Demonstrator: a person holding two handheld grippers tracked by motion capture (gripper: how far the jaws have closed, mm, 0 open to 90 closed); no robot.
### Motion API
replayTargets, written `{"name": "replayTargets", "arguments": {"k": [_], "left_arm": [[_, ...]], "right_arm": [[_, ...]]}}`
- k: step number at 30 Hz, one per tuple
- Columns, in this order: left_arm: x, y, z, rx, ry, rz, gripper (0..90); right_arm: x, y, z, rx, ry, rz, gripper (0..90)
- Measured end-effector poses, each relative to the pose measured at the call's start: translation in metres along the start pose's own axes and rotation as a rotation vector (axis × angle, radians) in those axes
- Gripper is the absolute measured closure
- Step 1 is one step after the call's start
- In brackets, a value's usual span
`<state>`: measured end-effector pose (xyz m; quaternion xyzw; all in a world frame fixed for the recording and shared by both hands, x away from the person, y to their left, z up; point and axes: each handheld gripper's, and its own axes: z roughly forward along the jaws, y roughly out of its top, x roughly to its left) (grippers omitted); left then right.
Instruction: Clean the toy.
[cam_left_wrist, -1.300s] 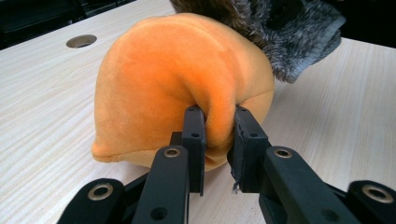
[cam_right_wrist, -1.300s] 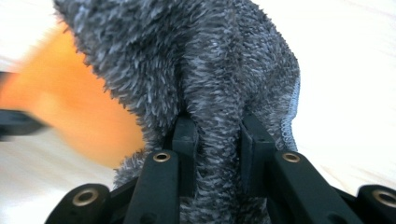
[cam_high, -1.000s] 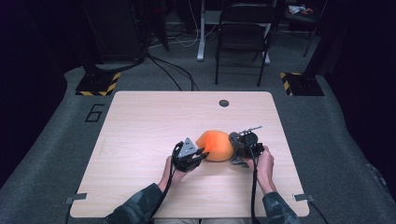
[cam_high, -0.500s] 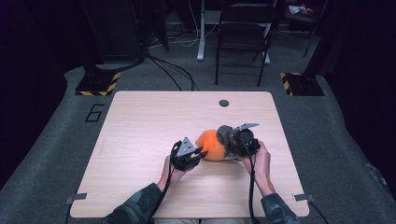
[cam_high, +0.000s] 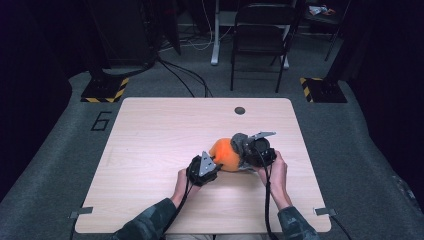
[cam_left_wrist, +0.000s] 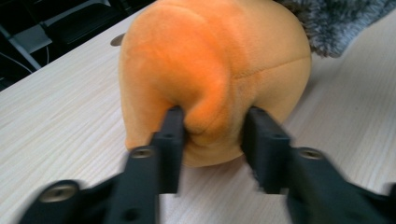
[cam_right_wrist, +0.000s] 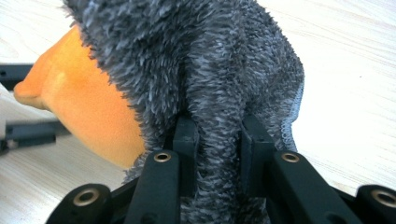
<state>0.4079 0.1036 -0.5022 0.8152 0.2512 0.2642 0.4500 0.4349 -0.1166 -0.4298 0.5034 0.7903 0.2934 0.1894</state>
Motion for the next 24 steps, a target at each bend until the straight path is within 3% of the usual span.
{"name": "replayTargets", "arguments": {"k": [4, 9, 11, 12, 13, 16, 24], "left_arm": [[0.002, 0.005, -0.003, -0.009, -0.032, -0.022, 76.2], [0.009, 0.016, -0.012, -0.034, -0.109, -0.127, 78.0], [0.009, 0.017, -0.014, -0.039, -0.118, -0.151, 78.0], [0.009, 0.018, -0.015, -0.045, -0.133, -0.183, 78.0], [0.008, 0.02, -0.016, -0.044, -0.145, -0.172, 77.8], [0.007, 0.018, -0.014, -0.023, -0.145, -0.16, 77.6], [0.009, 0.015, -0.01, -0.014, -0.143, -0.156, 75.6]], "right_arm": [[-0.001, 0.002, -0.008, -0.002, -0.003, -0.002, 71.8], [0.007, 0.012, -0.031, -0.051, 0.036, -0.014, 71.8], [0.011, 0.014, -0.036, -0.058, 0.043, -0.015, 71.7], [0.016, 0.015, -0.038, -0.073, 0.055, -0.022, 71.7], [0.027, 0.016, -0.04, -0.085, 0.068, -0.059, 71.5], [0.036, 0.014, -0.03, -0.066, 0.048, -0.082, 71.3], [0.024, 0.007, -0.018, -0.02, 0.003, -0.079, 71.3]]}}
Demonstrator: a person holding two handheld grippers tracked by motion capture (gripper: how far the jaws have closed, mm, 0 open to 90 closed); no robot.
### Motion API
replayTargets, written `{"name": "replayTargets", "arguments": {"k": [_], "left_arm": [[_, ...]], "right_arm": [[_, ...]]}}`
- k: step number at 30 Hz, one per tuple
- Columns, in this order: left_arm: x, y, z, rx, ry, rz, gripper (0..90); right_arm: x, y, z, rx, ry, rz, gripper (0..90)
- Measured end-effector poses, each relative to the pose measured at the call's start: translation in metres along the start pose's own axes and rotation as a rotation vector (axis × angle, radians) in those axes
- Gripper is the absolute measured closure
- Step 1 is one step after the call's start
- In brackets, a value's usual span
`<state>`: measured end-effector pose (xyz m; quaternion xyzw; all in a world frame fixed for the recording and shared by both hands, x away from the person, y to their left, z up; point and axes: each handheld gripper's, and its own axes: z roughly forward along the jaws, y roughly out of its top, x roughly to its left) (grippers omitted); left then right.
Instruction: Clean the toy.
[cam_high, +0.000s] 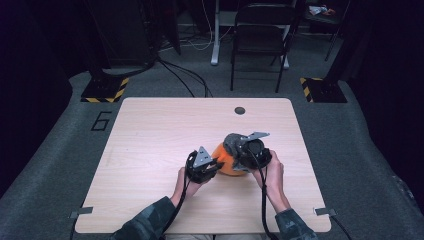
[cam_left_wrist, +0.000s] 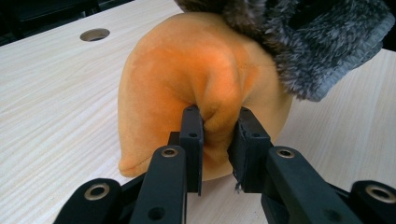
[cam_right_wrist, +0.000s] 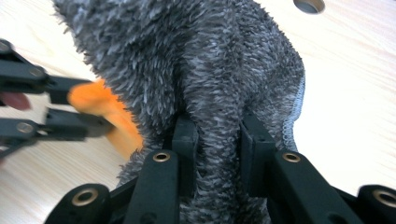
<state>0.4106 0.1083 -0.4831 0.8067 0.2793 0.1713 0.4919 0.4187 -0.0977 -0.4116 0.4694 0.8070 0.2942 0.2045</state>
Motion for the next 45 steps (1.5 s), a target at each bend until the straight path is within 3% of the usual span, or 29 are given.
{"name": "replayTargets", "arguments": {"k": [3, 7, 10, 13, 16, 18, 20, 23, 26, 32, 35, 37, 39, 45], "left_arm": [[0.001, -0.001, 0.001, 0.002, -0.007, -0.019, 74.9], [0.002, -0.001, 0.001, 0.006, -0.01, -0.016, 74.4], [0.002, -0.001, 0.001, -0.001, -0.009, -0.019, 74.3], [0.004, -0.002, 0.001, -0.001, -0.007, -0.018, 74.3], [0.005, -0.002, 0.001, 0.002, -0.019, -0.022, 74.3], [0.005, -0.003, 0.001, -0.003, -0.024, -0.033, 74.3], [0.006, -0.003, 0.001, -0.009, -0.02, -0.031, 74.3], [0.006, -0.003, 0.001, -0.007, -0.014, -0.038, 74.3], [0.007, -0.003, 0.002, -0.018, -0.011, -0.053, 74.3], [0.004, -0.003, 0.001, -0.014, -0.016, -0.048, 74.2], [0.005, -0.003, 0.002, -0.02, -0.005, -0.048, 74.3], [0.005, -0.004, 0.002, -0.011, -0.016, -0.055, 74.3], [0.004, -0.003, 0.002, -0.011, -0.019, -0.047, 74.2], [0.006, -0.004, 0.003, -0.018, -0.013, -0.045, 74.2]], "right_arm": [[-0.007, -0.003, 0.004, 0.026, -0.019, 0.005, 71.2], [-0.017, -0.008, 0.009, 0.057, -0.027, 0.024, 71.2], [-0.026, -0.013, 0.014, 0.084, -0.029, 0.05, 71.2], [-0.036, -0.019, 0.022, 0.129, -0.067, 0.07, 71.3], [-0.043, -0.025, 0.031, 0.155, -0.067, 0.102, 71.4], [-0.048, -0.032, 0.042, 0.205, -0.064, 0.141, 71.4], [-0.052, -0.034, 0.046, 0.219, -0.068, 0.147, 71.3], [-0.053, -0.031, 0.039, 0.206, -0.078, 0.14, 71.3], [-0.049, -0.02, 0.02, 0.132, -0.083, 0.117, 71.3], [-0.013, 0.003, -0.012, -0.036, 0.019, 0.062, 71.2], [0.006, 0.005, -0.008, -0.02, 0.015, 0.003, 71.2], [0.009, 0.002, -0.002, -0.001, -0.014, -0.016, 71.2], [0.001, -0.001, 0.001, 0.005, 0.002, -0.004, 71.2], [-0.022, -0.011, 0.011, 0.068, -0.01, 0.052, 71.2]]}}
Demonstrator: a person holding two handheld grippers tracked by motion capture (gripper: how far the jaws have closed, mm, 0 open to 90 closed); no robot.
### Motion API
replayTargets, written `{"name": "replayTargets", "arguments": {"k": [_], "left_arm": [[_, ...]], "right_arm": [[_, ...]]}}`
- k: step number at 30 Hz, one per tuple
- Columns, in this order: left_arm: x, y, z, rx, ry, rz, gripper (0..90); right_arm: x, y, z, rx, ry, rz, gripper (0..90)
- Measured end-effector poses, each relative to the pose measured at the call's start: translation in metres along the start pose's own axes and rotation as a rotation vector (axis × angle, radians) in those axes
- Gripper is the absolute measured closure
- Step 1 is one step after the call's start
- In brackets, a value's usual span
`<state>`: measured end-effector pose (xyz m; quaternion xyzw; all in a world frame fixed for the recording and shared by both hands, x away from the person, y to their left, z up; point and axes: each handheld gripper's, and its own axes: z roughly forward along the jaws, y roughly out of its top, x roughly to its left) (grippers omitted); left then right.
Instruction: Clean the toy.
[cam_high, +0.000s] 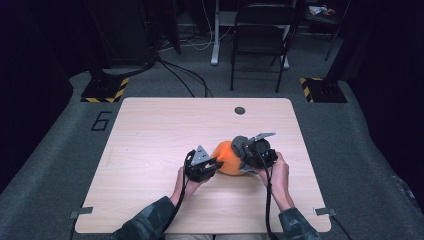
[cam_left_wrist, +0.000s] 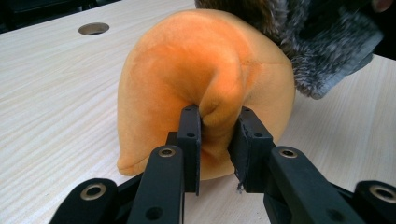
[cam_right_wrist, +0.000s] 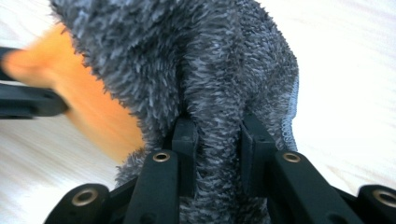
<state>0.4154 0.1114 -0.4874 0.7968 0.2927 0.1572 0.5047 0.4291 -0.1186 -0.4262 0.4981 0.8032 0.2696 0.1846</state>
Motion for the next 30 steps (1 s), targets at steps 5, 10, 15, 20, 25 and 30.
{"name": "replayTargets", "arguments": {"k": [5, 10, 15, 20, 25, 30], "left_arm": [[0.001, 0.0, 0.0, -0.003, 0.005, -0.001, 74.2], [0.001, -0.001, 0.0, -0.004, 0.007, -0.02, 74.2], [0.002, -0.001, 0.0, -0.008, 0.007, -0.021, 73.8], [0.006, -0.002, -0.001, -0.016, 0.011, -0.038, 73.1], [0.007, -0.001, -0.001, -0.016, 0.015, -0.034, 72.5], [0.007, -0.002, 0.0, -0.015, 0.017, -0.036, 70.4]], "right_arm": [[-0.011, -0.006, 0.007, 0.05, -0.015, 0.047, 71.2], [-0.027, -0.017, 0.028, 0.121, -0.063, 0.068, 71.2], [-0.032, -0.028, 0.053, 0.189, -0.049, 0.082, 71.2], [-0.032, -0.019, 0.032, 0.141, -0.093, 0.065, 71.3], [-0.021, -0.003, -0.007, -0.012, -0.063, 0.053, 71.3], [0.004, 0.003, -0.006, -0.02, -0.014, -0.034, 71.3]]}}
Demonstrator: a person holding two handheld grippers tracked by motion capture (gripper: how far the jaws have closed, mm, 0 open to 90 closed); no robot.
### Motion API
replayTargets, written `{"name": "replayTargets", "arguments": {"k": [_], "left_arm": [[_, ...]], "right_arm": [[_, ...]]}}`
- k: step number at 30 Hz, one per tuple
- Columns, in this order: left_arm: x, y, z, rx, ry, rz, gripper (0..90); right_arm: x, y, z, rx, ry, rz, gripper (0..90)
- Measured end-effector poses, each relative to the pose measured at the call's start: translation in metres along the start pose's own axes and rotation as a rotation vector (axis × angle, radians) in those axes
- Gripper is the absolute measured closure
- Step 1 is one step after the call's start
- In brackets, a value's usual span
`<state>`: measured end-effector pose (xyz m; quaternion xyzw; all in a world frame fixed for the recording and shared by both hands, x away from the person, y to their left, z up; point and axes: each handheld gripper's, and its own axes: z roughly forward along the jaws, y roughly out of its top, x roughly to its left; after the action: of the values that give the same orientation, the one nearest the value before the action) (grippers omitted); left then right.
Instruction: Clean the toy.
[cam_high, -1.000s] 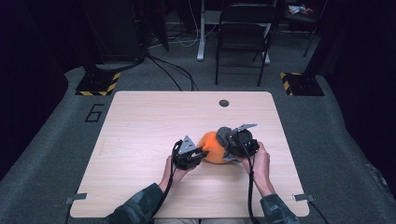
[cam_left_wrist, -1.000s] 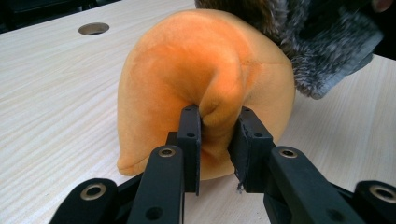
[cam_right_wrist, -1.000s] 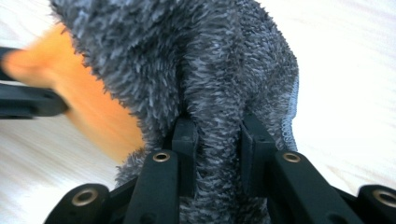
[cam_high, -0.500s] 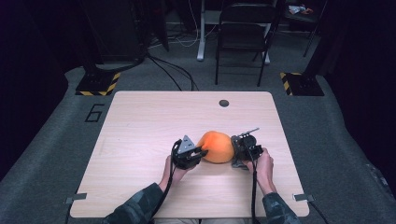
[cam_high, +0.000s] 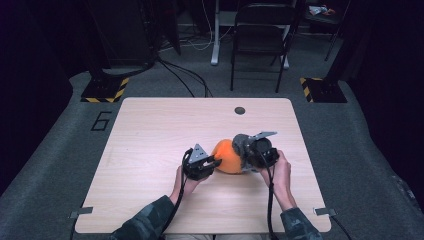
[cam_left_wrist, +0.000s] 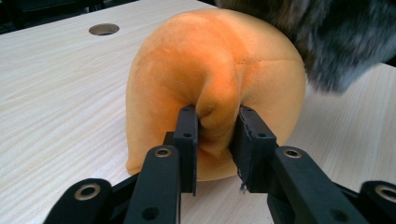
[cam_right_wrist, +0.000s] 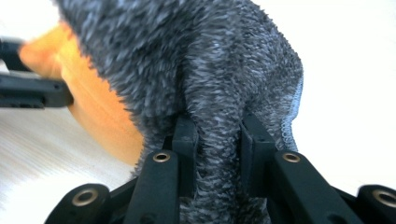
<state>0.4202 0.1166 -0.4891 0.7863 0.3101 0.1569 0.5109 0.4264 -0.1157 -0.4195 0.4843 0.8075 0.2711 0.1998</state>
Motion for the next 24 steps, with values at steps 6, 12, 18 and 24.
{"name": "replayTargets", "arguments": {"k": [6, 12, 18, 24], "left_arm": [[-0.001, -0.001, 0.003, 0.039, 0.054, 0.089, 45.3], [-0.001, -0.004, 0.011, 0.033, 0.071, 0.153, 41.6], [-0.004, -0.006, 0.013, 0.04, 0.092, 0.182, 71.9], [-0.006, 0.001, 0.007, 0.026, 0.074, 0.117, 79.7]], "right_arm": [[-0.011, -0.006, 0.015, -0.002, -0.004, 0.037, 71.5], [-0.015, -0.008, 0.016, -0.011, 0.017, 0.045, 71.6], [-0.013, -0.007, 0.015, -0.021, 0.025, 0.038, 71.6], [-0.011, 0.0, -0.002, -0.04, 0.003, 0.053, 71.6]]}}
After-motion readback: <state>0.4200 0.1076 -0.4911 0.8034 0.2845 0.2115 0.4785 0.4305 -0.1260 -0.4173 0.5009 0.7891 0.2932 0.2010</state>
